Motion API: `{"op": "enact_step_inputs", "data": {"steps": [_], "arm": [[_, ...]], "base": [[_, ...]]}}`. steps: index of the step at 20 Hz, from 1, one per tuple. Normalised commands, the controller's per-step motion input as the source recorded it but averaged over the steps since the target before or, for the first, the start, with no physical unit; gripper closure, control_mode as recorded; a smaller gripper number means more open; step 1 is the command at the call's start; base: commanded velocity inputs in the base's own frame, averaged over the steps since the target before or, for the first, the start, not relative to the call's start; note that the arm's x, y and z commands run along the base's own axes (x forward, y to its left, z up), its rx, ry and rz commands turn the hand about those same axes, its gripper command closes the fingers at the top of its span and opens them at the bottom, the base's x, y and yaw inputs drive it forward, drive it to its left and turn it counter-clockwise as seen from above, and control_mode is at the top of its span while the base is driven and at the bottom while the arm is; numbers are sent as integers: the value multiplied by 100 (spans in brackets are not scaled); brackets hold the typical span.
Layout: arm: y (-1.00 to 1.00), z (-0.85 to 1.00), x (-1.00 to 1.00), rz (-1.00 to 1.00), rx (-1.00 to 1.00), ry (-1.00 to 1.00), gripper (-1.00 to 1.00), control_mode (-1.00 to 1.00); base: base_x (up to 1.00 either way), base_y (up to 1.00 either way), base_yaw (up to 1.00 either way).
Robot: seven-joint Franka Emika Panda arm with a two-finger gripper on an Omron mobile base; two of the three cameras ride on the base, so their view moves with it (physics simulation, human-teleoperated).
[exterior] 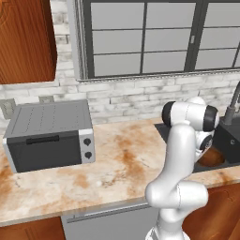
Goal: Dump the banana and carrot from the bowl so the bowl can be washed. Place the bowl in the sink after clearing the leftovers.
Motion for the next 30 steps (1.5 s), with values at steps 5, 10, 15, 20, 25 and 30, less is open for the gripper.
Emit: {"op": "enact_step_inputs", "data": {"steps": [5,10,15,20,25,30], "arm": [[-4,8,-2,-8,7,0,-100,-100],[21,64,-26,-9,4,-6,-100,-100],[36,100,-57,-13,-2,-29,-100,-100],[48,100,-66,-13,-6,-39,-100,-100],[54,100,-56,0,-23,-45,-100,-100],[67,100,-46,0,-29,-36,-100,-100]], "base": [[0,0,0],[0,0,0],[0,0,0],[0,0,0],[0,0,0],[0,0,0]]}}
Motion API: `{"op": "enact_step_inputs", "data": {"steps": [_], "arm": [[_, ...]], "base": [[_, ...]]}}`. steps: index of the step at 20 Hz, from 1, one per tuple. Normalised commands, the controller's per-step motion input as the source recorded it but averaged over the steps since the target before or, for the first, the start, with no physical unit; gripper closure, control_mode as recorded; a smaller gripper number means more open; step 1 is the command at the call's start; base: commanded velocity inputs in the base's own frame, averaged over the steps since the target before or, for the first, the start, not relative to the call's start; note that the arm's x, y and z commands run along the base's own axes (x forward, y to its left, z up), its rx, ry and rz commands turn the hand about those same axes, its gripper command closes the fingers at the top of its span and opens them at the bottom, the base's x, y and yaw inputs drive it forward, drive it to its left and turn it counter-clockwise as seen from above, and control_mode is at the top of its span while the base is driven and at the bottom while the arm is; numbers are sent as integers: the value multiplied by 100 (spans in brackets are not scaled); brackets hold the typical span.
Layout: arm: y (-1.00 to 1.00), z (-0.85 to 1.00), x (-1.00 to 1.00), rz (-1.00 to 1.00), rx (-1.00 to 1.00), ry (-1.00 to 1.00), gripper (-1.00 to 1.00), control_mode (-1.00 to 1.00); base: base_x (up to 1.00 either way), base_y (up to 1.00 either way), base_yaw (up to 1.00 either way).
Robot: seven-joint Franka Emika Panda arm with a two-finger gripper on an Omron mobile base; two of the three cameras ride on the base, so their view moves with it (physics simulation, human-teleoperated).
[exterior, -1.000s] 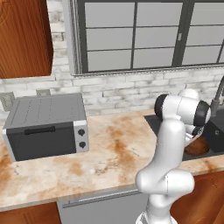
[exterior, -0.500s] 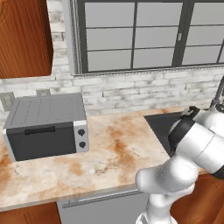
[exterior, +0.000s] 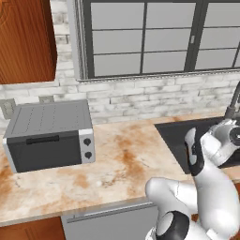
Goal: Dump the banana and carrot from the bowl so the bowl can be washed. Place the bowl in the sink after clearing the leftovers.
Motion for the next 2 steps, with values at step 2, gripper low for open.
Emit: {"op": "enact_step_inputs", "data": {"steps": [2], "arm": [[25,50,-22,0,-7,-23,-100,-100]], "base": [[0,0,0]]}}
